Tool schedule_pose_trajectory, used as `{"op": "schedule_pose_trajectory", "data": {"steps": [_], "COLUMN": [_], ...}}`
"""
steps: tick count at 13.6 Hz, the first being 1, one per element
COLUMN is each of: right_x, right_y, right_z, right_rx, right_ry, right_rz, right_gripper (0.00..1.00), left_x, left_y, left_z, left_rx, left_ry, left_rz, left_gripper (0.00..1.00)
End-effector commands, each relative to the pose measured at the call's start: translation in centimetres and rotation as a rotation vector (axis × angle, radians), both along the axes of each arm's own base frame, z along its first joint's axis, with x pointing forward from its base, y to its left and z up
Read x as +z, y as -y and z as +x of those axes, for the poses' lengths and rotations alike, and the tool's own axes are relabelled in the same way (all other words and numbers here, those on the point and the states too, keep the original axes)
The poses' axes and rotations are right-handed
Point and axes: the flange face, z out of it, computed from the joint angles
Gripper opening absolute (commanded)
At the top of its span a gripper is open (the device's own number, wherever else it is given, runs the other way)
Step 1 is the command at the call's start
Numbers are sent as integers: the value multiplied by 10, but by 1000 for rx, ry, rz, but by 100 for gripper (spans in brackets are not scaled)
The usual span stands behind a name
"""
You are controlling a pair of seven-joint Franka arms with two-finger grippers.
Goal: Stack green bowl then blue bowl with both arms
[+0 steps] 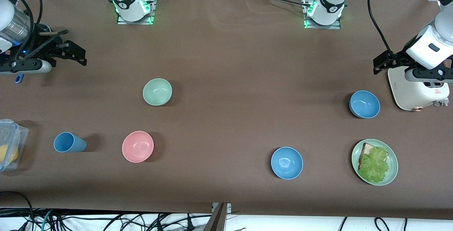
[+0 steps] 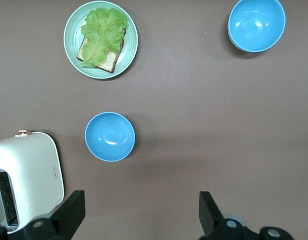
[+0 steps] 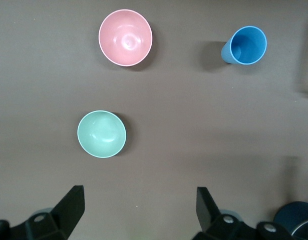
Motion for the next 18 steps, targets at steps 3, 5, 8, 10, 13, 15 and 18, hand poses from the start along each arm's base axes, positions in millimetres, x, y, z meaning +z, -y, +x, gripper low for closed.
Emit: {"op": "schedule_pose_trajectory", "data": {"steps": [3,5,8,10,13,15,18], "right_x": [1,-6,-26,-46,-95,-152,-234], "right_y": [14,21,24,25,13,3,-34], "right_z": [5,8,12,18,7,-15,-42], "right_rx": [-24,-43,-29,-23,-19,-33,-29], "right_ry": [-6,-18,-60,-97,-147,-86,-17], "right_rz": [-6,-4,2,2,39,82,79], "right_gripper": [99,99,99,99,99,99,99], "left_x": [4,2,1,1,1,3,3], "left_y": [-17,-20,-20,-19,-20,-15,-19], "left_z": [4,2,2,2,2,2,1], "left_rx": [10,16,16,16,24,18,22], "left_ry": [-9,-28,-32,-32,-34,-31,-32], "left_rz": [7,7,5,5,6,6,6], "left_gripper": [100,100,100,100,100,100,100]}}
